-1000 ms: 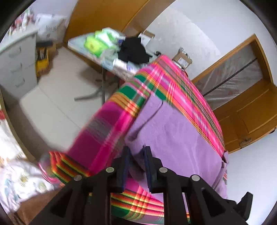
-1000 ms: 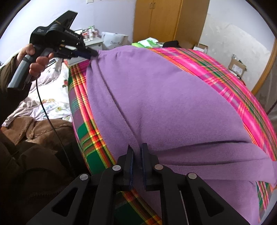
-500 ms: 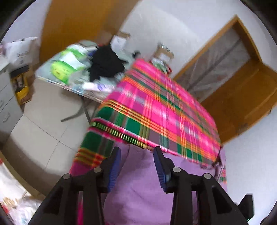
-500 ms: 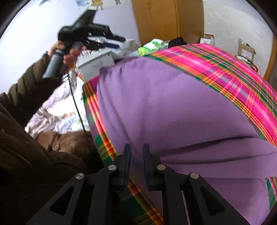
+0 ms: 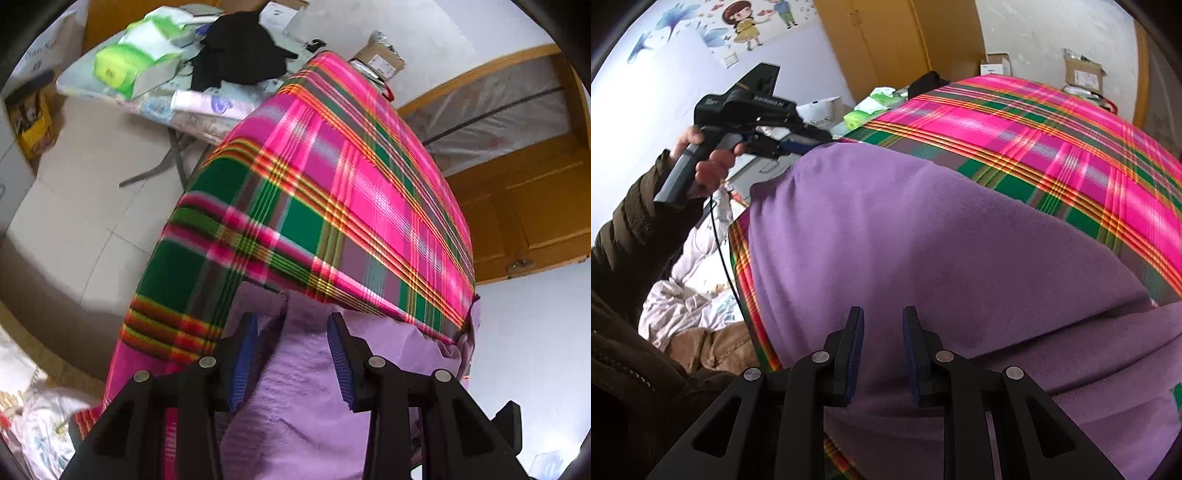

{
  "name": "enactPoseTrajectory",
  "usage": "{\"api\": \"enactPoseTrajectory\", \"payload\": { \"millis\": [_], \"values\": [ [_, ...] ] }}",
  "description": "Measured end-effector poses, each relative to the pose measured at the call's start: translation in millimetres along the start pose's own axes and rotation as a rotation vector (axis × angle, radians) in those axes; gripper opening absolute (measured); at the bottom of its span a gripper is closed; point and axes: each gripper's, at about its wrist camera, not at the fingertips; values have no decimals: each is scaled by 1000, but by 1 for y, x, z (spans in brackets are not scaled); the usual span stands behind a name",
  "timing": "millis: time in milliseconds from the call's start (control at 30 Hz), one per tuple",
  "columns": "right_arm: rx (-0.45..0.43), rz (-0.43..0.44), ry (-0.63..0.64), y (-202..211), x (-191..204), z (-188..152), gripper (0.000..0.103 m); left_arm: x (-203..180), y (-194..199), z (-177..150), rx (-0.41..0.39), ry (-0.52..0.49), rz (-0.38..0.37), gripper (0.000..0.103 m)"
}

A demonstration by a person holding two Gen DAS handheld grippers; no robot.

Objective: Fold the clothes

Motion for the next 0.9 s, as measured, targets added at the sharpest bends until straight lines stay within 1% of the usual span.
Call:
{"api": "enactPoseTrajectory", "payload": {
  "millis": [67, 167, 267, 367, 400, 467, 500, 533, 600, 667, 800, 867, 900],
  "values": [
    [-5, 5, 1, -1, 0, 1, 22, 1, 2, 1, -1, 19, -26, 39],
    [6, 1, 4, -6, -1, 1, 22, 0, 2, 4, 21, 24, -81, 39],
    [11, 1, -2, -8, -2, 2, 22, -3, 0, 5, 41, 26, -92, 39],
    [12, 1, -8, -9, -2, 1, 22, -3, -6, 7, 56, 31, -68, 35],
    [13, 0, -9, -10, -1, 0, 22, -2, -7, 8, 62, 43, -74, 31],
    [15, -2, -13, -11, -1, 1, 22, -1, -7, 7, 88, 67, -125, 24],
    [14, -2, -15, -11, -2, 1, 22, -2, -7, 5, 104, 59, -143, 24],
    [13, -2, -17, -11, -3, 1, 22, -3, -7, 4, 110, 48, -136, 24],
    [14, -2, -21, -12, -3, 2, 22, -3, -8, 2, 107, 35, -89, 24],
    [14, -2, -21, -13, -3, 3, 22, 0, -9, 3, 101, 44, -72, 24],
    [12, 2, -17, -14, -2, 3, 22, -1, -15, 7, 115, 60, -92, 24],
    [15, 1, -17, -14, -1, 2, 22, -6, -18, 10, 107, 65, -100, 24],
    [16, 1, -21, -15, -1, 2, 22, -7, -19, 11, 106, 70, -102, 19]
  ]
}}
Point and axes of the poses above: each gripper's, at about its wrist camera, not at the fingertips, and y roughly against the way its jaws point, x to its left, z to its top, and after that the axes turned 15 degrees about y, right-handed
